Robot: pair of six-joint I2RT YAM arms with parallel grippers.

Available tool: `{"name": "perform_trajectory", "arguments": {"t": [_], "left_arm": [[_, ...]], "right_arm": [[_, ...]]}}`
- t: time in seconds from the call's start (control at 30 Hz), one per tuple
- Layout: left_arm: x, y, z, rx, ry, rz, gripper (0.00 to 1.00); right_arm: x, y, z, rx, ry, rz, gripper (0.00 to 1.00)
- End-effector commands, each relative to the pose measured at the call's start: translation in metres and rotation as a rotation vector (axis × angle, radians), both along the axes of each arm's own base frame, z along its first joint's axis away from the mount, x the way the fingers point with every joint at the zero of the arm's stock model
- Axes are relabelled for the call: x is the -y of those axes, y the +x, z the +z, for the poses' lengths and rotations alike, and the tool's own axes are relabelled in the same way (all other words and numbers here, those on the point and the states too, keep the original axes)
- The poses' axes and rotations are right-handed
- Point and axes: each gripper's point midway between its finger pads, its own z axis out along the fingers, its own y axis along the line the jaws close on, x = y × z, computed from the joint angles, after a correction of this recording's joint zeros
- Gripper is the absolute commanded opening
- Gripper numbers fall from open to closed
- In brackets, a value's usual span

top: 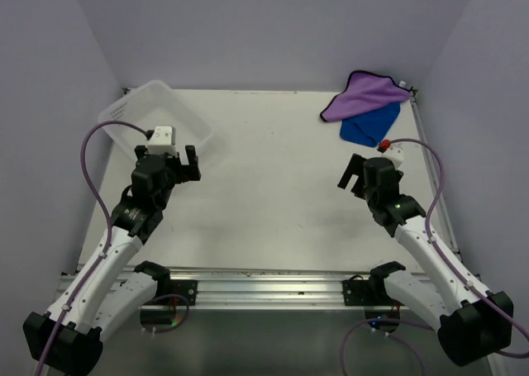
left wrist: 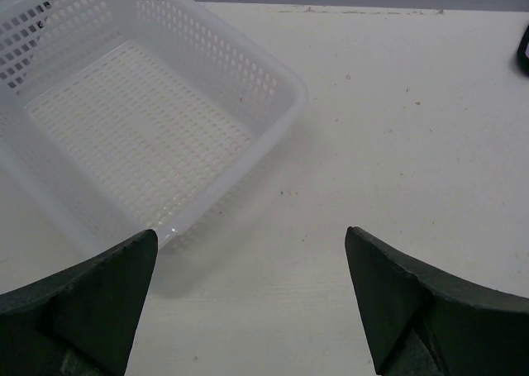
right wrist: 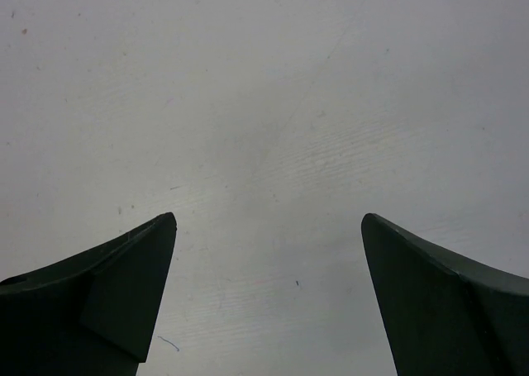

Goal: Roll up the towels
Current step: Grab a towel with the right arm

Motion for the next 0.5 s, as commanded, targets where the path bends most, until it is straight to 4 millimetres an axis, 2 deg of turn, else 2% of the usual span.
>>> {"name": "perform_trajectory", "arguments": {"t": [0.0, 0.23, 0.33, 0.43, 0.47], "left_arm": [[0.000, 0.003, 0.023, 0.052, -0.014, 0.006, 1.00], [0.003, 0.003, 0.022, 0.049, -0.019, -0.012, 1.00], [0.003, 0.004, 0.022, 0.046, -0.016, -0.010, 0.99], [0.002, 0.004, 0.022, 0.048, -0.015, -0.006, 1.00], [0.003, 0.004, 0.021, 0.045, -0.018, -0.008, 1.00]], "right_arm": [[-0.002, 0.007, 0.012, 0.062, 0.029, -0.016, 0.99], [-0.002, 0.012, -0.006, -0.018, -0.020, -0.003, 0.99], [-0.005, 0.028, -0.005, -0.004, -0.034, 0.000, 0.99], [-0.010, 0.054, -0.004, -0.014, -0.083, 0.014, 0.99], [-0.012, 0.069, 0.011, 0.016, -0.091, 0.012, 0.99]]}}
